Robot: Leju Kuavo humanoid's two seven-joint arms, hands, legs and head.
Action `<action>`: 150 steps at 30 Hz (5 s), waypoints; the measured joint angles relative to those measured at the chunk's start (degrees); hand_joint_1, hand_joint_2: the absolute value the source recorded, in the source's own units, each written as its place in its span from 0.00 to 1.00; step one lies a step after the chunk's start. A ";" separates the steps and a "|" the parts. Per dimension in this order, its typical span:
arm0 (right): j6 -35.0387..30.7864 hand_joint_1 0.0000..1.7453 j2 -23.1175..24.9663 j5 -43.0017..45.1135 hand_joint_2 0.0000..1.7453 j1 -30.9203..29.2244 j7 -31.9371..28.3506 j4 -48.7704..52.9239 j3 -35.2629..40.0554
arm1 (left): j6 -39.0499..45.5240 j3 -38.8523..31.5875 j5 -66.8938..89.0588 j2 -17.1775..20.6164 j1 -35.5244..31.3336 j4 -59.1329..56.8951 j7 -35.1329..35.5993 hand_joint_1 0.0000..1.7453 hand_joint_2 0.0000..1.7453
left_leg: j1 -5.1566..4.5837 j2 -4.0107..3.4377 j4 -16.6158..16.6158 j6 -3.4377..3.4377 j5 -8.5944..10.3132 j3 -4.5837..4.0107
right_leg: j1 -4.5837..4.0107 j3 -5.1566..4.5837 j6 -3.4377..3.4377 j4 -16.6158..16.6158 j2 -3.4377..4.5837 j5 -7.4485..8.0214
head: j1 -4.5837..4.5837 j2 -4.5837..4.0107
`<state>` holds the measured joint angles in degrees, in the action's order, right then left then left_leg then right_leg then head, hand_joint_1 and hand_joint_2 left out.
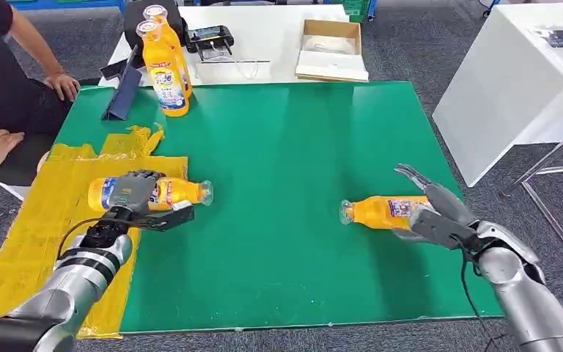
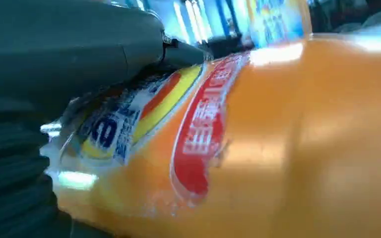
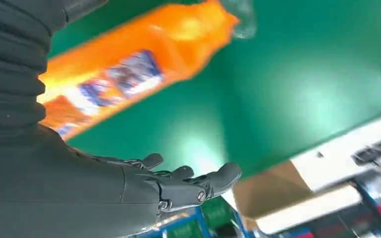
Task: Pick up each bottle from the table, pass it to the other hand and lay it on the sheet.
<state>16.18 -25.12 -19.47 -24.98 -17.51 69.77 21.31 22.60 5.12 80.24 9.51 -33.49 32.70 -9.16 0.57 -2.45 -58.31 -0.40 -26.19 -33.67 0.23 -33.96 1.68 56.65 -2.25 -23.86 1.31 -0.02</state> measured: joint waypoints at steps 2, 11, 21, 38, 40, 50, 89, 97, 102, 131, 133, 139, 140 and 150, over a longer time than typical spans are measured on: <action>0.54 0.00 -1.16 0.09 1.00 -0.11 0.15 0.00 0.20 | -1.57 0.85 1.11 0.00 -1.45 -1.88 1.16 0.00 1.00 | -0.01 0.02 0.01 0.00 0.00 0.04 | 0.01 0.08 0.00 0.00 -0.03 0.00 | 0.02 0.00; -0.98 0.00 -1.88 -2.29 1.00 -1.28 1.27 -1.46 2.32 | -3.45 2.36 0.94 -0.15 -4.22 -6.14 1.40 0.00 1.00 | 0.00 0.00 0.02 -0.12 0.18 0.15 | 0.01 0.17 0.08 0.09 -0.02 0.06 | 0.00 0.00; -3.85 0.00 -1.37 -6.62 1.00 -4.97 3.72 -6.65 6.25 | -5.95 0.37 -9.50 0.57 -3.94 -6.82 -9.37 0.00 1.00 | 0.00 0.05 0.02 -0.11 0.19 0.18 | 0.03 0.21 0.08 0.13 -0.05 0.06 | 0.00 0.00; -4.18 0.00 1.77 -9.18 1.00 -13.86 2.67 -19.22 11.72 | -45.91 -6.06 -69.48 2.82 4.53 6.41 -30.89 0.00 0.00 | -0.08 -0.05 0.03 -0.07 0.25 0.19 | 0.10 0.06 0.08 0.19 -0.02 0.06 | -0.04 0.00; -4.33 0.00 2.39 -9.44 1.00 -14.81 2.58 -21.50 12.54 | -50.30 -7.24 -76.12 2.08 6.12 10.09 -31.02 0.00 0.00 | -0.08 0.03 0.02 -0.09 0.27 0.16 | 0.11 0.05 0.08 0.19 -0.10 0.06 | -0.02 0.00; -6.86 0.00 4.13 -12.59 1.00 -15.54 2.75 -30.32 15.65 | -54.88 -10.95 -79.93 -1.97 8.02 17.86 -31.06 0.00 0.00 | -0.18 0.18 0.01 -0.12 0.27 0.02 | 0.18 0.00 0.09 0.18 -0.21 0.06 | -0.02 0.00; -25.38 1.00 24.51 -6.98 1.00 -8.01 0.48 -28.38 5.64 | -51.92 -11.47 -87.39 -12.53 9.72 21.38 -20.43 0.00 1.00 | 0.08 -0.26 0.04 0.12 0.52 0.03 | -0.07 -0.16 -0.04 0.24 0.16 0.28 | 0.02 0.00; -25.99 1.00 35.61 -18.08 1.00 0.47 5.07 -10.05 8.35 | -46.38 -6.49 -90.03 -18.12 16.43 36.49 -16.13 0.00 1.00 | 0.08 -0.29 0.04 0.16 0.44 -0.39 | -0.06 -0.59 -0.04 0.25 0.17 0.25 | -0.02 0.00; -25.20 1.00 39.04 -16.22 1.00 0.60 6.23 -8.72 10.66 | -46.05 -3.70 -91.08 -19.19 17.81 41.64 -15.61 0.00 1.00 | 0.07 -0.02 0.04 0.11 0.49 -0.52 | -0.01 -0.62 -0.02 0.23 -0.01 0.26 | -0.04 0.00; -30.10 1.00 44.90 -14.82 1.00 -7.12 10.82 -15.78 20.91 | -49.22 -1.81 -92.61 -18.12 19.72 44.61 -19.59 1.00 1.00 | 0.05 -0.01 0.04 0.09 0.56 -0.56 | -0.03 -0.65 0.01 0.26 -0.02 0.29 | -0.04 0.00; -30.63 1.00 44.92 -13.92 1.00 -7.69 11.02 -16.50 22.14 | -49.61 -2.43 -92.15 -18.05 19.94 44.61 -20.13 1.00 1.00 | 0.05 0.01 0.04 0.09 0.55 -0.57 | -0.02 -0.65 0.01 0.26 -0.02 0.29 | -0.04 0.00; -32.39 1.00 44.96 -10.45 1.00 -9.16 11.34 -18.77 26.55 | -51.62 -4.57 -90.56 -18.05 20.37 44.59 -22.43 1.00 1.00 | 0.03 0.03 0.04 0.09 0.55 -0.58 | -0.02 -0.65 0.01 0.25 -0.03 0.29 | -0.04 0.00; -32.52 1.00 44.98 -10.17 1.00 -9.34 11.34 -19.12 27.06 | -51.80 -4.79 -90.43 -18.05 20.48 44.59 -22.75 1.00 1.00 | 0.03 0.01 0.04 0.09 0.55 -0.58 | -0.02 -0.66 0.01 0.25 -0.02 0.29 | -0.04 0.00; -33.58 1.00 45.29 -9.22 1.00 -11.37 10.38 -22.31 28.98 | -52.30 -6.14 -88.52 -18.73 20.37 44.07 -23.56 1.00 1.00 | 0.03 0.00 0.04 0.10 0.56 -0.55 | -0.02 -0.68 0.01 0.25 -0.02 0.29 | -0.02 0.00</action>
<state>-17.40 20.18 -28.69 -36.35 -7.12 47.45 50.29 -29.71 -1.03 -8.28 -9.22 -13.12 76.76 -32.72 0.60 -2.45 -58.27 -0.30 -25.64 -34.22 0.21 -34.64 1.69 56.90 -2.27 -23.57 1.29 -0.02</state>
